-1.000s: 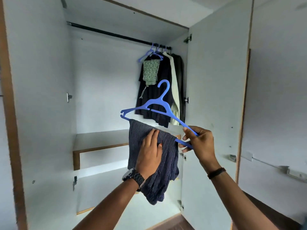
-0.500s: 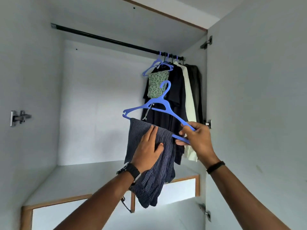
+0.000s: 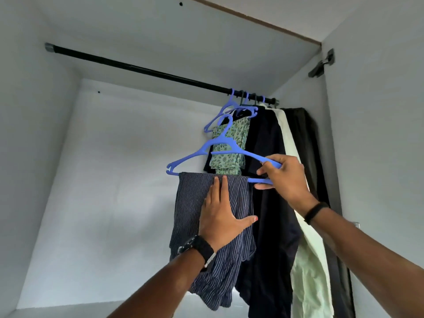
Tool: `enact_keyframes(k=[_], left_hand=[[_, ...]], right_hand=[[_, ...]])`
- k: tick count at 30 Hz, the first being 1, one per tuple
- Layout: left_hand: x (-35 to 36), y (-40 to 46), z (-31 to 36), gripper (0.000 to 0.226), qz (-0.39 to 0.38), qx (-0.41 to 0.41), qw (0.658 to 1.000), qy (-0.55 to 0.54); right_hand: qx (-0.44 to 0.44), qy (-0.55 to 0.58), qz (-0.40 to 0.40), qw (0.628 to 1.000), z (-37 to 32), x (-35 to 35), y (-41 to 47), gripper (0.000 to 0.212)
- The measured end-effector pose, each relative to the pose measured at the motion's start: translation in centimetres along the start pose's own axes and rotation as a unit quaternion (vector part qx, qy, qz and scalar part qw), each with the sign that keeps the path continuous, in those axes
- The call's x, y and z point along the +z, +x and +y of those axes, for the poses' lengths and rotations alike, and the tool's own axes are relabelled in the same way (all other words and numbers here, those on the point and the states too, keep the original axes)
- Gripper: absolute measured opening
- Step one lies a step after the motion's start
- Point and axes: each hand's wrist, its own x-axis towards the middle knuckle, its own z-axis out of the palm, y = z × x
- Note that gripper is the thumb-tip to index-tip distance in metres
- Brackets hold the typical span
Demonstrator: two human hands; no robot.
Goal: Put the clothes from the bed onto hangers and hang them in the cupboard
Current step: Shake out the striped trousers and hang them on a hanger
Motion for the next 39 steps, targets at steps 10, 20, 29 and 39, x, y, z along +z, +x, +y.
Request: enact_keyframes(k=[10,20,29,39], left_hand=[[6.0,17.7,-8.1,0.093,0.048,0.07,0.994,0.074],[6.6,29.3,-12.9,0.089,0.081,0.069,0.965,0.241],[6.3,33.4,-16.5,0.081,0.044,0.057,0.957,0.281],[7.7,32.1,-17.2,0.079,0.034,0.1,0.974,0.2]], right_hand=[[-0.109,-0.085,0.059,0.989,6.2,6.4,18.3,0.018],[-0.183,-0.172,0.117,0.961,7.1,11.6,32.4,0.013],[-0.184,-0.262,0.123,0.939,9.0,15.7,38.3,0.039],[-0.18,-0.323,0.146,0.917,9.0,15.2,36.3,0.018]])
